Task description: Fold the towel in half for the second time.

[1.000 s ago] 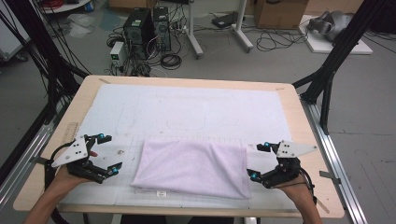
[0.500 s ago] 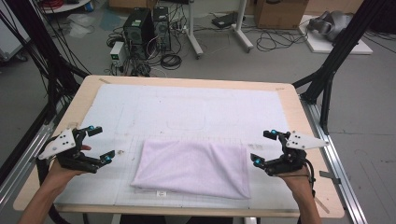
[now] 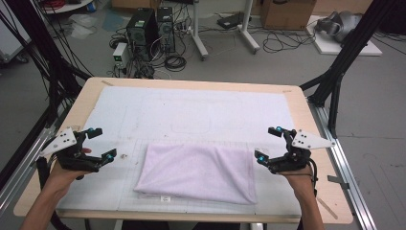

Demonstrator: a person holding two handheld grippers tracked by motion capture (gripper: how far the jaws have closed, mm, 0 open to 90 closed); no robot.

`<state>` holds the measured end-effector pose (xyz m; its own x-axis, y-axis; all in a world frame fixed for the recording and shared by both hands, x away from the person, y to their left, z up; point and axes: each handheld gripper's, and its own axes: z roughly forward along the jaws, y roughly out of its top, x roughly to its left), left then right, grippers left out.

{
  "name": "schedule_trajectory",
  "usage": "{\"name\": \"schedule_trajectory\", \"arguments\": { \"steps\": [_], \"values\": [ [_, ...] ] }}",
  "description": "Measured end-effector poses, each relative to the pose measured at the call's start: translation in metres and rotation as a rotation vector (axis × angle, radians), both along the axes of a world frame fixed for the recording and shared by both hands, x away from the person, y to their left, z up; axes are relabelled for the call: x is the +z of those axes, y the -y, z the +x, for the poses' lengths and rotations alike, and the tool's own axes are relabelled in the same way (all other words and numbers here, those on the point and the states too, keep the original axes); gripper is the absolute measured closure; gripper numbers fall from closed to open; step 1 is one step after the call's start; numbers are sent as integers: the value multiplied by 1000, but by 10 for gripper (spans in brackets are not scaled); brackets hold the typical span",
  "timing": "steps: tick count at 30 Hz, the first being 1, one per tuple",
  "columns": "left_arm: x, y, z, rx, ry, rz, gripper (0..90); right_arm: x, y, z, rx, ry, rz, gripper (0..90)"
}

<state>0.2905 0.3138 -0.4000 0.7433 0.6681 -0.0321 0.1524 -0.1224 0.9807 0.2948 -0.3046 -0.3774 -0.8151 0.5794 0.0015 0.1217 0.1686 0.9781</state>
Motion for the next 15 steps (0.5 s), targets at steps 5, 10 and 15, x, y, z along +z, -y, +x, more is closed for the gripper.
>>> {"name": "schedule_trajectory", "arguments": {
  "steps": [5, 10, 15],
  "values": [
    [0, 1, -1, -30, 17, -6, 17, -5, 0, 1, -5, -6, -8, 22],
    [-3, 0, 0, -40, 4, -6, 17, -9, 1, -1, -2, -11, -16, 22],
    [-10, 0, 0, -32, 11, -5, 17, -14, 2, -1, -5, -12, -4, 22]
  ]
}}
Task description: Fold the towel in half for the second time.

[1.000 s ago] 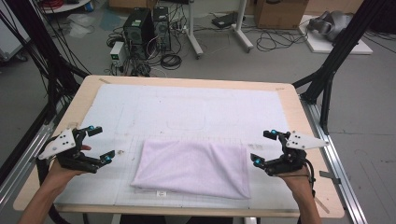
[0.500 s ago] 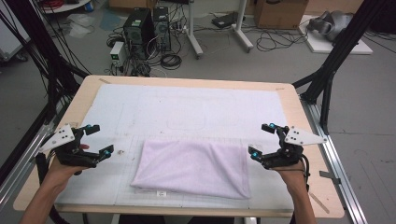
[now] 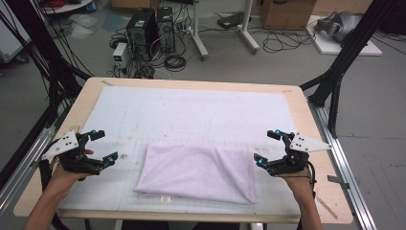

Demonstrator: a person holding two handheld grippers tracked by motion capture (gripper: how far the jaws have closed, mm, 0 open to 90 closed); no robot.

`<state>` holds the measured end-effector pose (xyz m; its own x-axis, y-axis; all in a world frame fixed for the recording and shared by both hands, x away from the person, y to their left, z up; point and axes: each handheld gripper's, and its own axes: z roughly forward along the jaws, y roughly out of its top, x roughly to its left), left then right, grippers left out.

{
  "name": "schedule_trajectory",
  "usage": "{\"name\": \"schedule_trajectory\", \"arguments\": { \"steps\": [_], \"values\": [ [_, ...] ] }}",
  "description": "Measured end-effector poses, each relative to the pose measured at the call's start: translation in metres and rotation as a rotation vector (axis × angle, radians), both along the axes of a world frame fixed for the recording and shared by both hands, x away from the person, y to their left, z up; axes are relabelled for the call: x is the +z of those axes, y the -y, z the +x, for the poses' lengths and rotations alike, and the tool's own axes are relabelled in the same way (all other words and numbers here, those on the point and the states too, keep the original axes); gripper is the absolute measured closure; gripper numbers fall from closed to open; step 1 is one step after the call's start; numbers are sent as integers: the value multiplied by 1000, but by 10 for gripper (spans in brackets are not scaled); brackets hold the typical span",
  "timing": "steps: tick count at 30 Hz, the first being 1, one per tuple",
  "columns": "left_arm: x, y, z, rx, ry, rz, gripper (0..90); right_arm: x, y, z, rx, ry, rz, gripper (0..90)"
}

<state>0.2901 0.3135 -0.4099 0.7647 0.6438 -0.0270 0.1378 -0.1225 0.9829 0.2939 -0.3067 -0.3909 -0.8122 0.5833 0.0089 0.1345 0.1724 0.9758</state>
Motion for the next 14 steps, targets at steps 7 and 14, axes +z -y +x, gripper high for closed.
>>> {"name": "schedule_trajectory", "arguments": {
  "steps": [7, 14],
  "values": [
    [-2, 2, -4, -6, 39, -12, 17, -4, -1, -3, -2, 12, 7, 22],
    [-1, 1, -5, -11, 40, -20, 17, -2, -2, -6, -5, 20, 15, 22]
  ]
}}
